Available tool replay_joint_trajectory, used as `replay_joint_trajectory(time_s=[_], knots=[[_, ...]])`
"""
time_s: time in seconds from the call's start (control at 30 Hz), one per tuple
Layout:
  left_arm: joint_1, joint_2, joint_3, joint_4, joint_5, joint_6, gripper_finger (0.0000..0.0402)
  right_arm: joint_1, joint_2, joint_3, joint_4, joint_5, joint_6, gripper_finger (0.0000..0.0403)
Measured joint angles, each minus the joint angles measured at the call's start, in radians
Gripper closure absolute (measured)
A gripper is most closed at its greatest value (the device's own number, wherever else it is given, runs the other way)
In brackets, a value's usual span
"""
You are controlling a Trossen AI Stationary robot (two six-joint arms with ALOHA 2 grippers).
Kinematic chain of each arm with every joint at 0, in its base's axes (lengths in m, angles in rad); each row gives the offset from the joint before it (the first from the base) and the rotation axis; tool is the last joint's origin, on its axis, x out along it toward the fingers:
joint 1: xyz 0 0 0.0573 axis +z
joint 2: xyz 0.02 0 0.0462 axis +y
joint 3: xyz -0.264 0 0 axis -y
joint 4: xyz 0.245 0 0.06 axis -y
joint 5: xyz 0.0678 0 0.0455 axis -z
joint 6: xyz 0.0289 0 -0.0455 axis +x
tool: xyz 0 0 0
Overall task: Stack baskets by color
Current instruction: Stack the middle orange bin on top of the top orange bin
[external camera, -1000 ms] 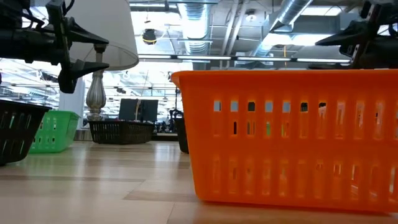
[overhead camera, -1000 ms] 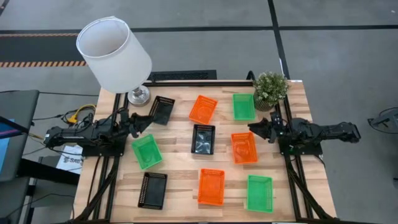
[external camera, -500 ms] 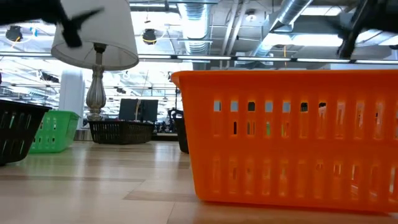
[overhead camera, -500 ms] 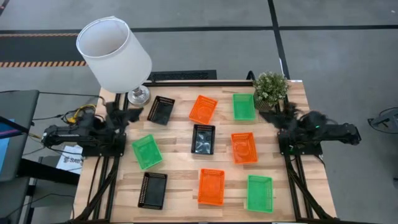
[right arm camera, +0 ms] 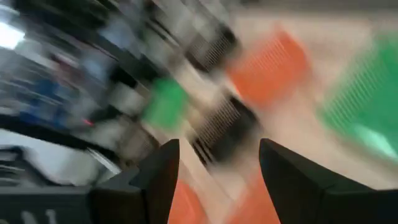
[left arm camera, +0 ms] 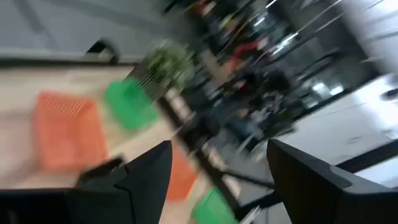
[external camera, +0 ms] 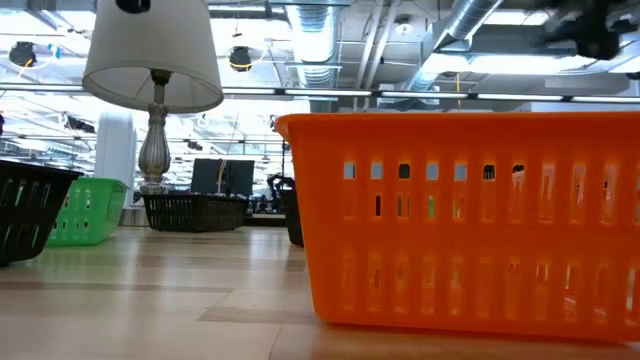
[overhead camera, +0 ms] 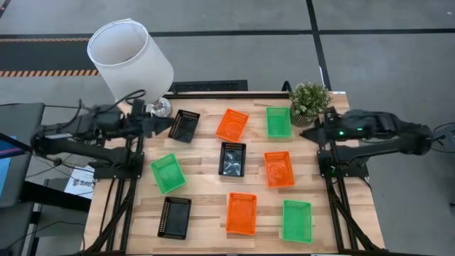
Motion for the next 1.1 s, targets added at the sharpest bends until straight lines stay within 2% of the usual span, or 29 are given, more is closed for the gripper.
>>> replay_joint_trajectory(time_s=[0.1, 0.2, 0.3, 0.37, 0.47, 0.63, 0.73, 0.93, 1.03, 1.1], knots=[[0.0, 0.117, 0.154, -0.226, 0.004, 0.0, 0.015, 0.0, 0.131, 0.069, -0.196, -0.109, 0.09, 0.0159], [0.0, 0.221, 0.253, -0.431, 0.006, -0.005, 0.015, 0.001, 0.223, 0.077, -0.334, -0.187, 0.171, 0.0159], [0.0, 0.286, 0.277, -0.56, 0.033, -0.009, 0.015, 0.025, 0.306, 0.059, -0.405, -0.229, 0.217, 0.0159], [0.0, 0.311, 0.263, -0.603, 0.07, -0.03, 0.015, 0.056, 0.364, 0.049, -0.393, -0.231, 0.22, 0.0159], [-0.015, 0.314, 0.22, -0.594, 0.098, -0.092, 0.015, 0.102, 0.427, 0.036, -0.335, -0.233, 0.259, 0.0159], [-0.059, 0.257, 0.135, -0.552, 0.059, -0.133, 0.015, 0.195, 0.505, -0.018, -0.222, -0.186, 0.342, 0.0159], [-0.077, 0.203, 0.055, -0.468, 0.017, -0.183, 0.015, 0.242, 0.546, -0.058, -0.208, -0.134, 0.428, 0.0159], [-0.099, 0.08, -0.134, -0.228, 0.015, -0.236, 0.015, 0.296, 0.585, -0.184, -0.09, -0.097, 0.534, 0.0159], [-0.1, 0.044, -0.19, -0.164, 0.015, -0.244, 0.015, 0.303, 0.584, -0.246, 0.019, -0.091, 0.542, 0.0159], [-0.099, 0.03, -0.207, -0.187, 0.011, -0.234, 0.015, 0.304, 0.584, -0.284, 0.067, -0.086, 0.543, 0.0159]])
